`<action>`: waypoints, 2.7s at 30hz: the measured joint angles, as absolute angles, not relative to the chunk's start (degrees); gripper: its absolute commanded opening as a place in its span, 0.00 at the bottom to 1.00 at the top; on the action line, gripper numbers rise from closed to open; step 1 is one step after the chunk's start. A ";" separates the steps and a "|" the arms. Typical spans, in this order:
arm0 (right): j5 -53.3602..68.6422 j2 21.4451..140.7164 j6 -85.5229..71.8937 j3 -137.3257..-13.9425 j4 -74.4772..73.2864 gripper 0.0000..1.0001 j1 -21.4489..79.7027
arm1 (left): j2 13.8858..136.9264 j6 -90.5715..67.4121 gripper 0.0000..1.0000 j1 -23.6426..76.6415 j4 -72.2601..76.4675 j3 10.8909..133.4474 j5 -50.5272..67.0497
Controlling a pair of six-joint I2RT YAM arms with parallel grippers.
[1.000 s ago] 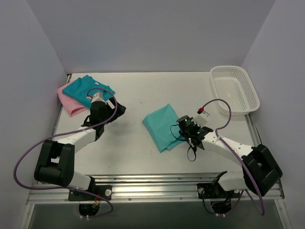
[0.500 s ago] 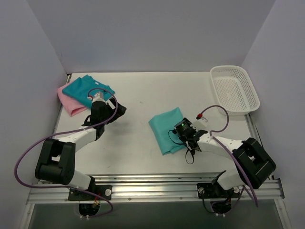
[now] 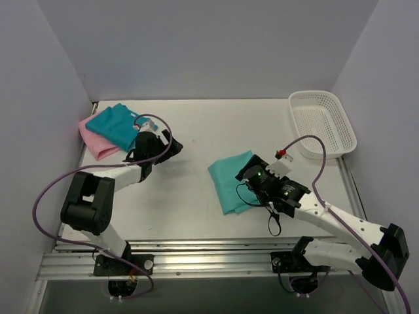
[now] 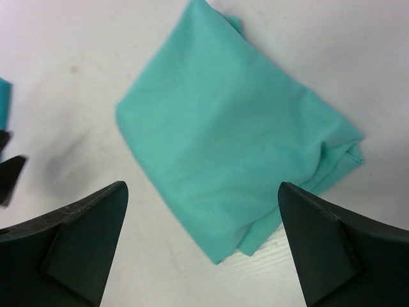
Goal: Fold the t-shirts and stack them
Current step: Fold the long partially folded tshirt into a neat square, then put the neatly folded tshirt into the corner of the board with the left arm
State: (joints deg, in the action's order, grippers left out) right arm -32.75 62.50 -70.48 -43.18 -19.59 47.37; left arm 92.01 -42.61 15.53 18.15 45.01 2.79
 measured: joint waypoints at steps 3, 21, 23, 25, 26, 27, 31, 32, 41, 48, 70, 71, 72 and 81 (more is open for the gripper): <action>-34.48 59.44 -69.52 -45.98 -20.49 0.99 48.77 | 101.12 -40.64 0.95 17.61 17.50 55.51 6.63; -28.99 93.91 -50.52 -55.75 6.90 0.00 36.29 | 112.62 -42.06 0.98 25.15 20.88 64.27 16.05; -28.77 99.29 -50.41 -58.67 7.20 0.00 35.29 | 111.00 -42.24 0.98 25.43 20.91 62.43 15.88; -28.18 103.50 -50.46 -60.51 8.10 0.00 33.69 | 109.27 -42.17 0.98 25.58 20.58 60.90 15.66; -28.08 104.75 -50.48 -60.62 8.60 0.00 32.80 | 108.36 -42.06 0.98 25.65 20.34 60.20 15.57; -27.99 105.38 -50.54 -60.49 8.64 0.00 31.90 | 107.35 -41.74 0.98 25.80 20.23 59.42 15.22; -28.03 105.10 -50.87 -58.65 10.37 0.00 28.53 | 101.82 -41.01 0.98 25.82 18.00 55.94 13.45; -28.08 104.66 -50.92 -57.82 10.94 0.00 27.73 | 100.22 -41.01 0.98 25.82 17.30 55.11 12.95; -29.61 99.35 -53.71 -49.08 11.29 0.00 23.64 | 89.58 -41.95 0.98 27.55 13.65 51.16 9.82; -31.14 91.85 -59.33 -38.68 12.45 0.00 25.23 | 85.54 -42.92 0.98 29.17 11.00 49.63 7.81; -44.91 73.87 -81.97 -45.67 -22.79 0.55 60.45 | 48.49 -66.52 0.97 66.50 -22.46 35.18 -18.44; -46.19 71.79 -81.89 -46.35 -24.16 0.56 60.69 | 49.10 -67.70 0.97 68.55 -26.28 37.43 -20.03; -47.09 70.11 -81.89 -46.61 -25.06 0.56 60.88 | 50.02 -69.08 0.97 70.30 -30.13 40.32 -22.17; -50.54 57.87 -82.63 -44.27 -31.31 0.56 61.21 | 51.66 -79.57 0.97 72.36 -41.21 39.90 -28.86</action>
State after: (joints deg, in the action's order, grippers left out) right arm -50.54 57.87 -82.63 -44.27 -31.31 61.21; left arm 51.66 -79.57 72.36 -41.21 39.90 -28.86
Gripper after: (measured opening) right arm 0.561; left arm 0.969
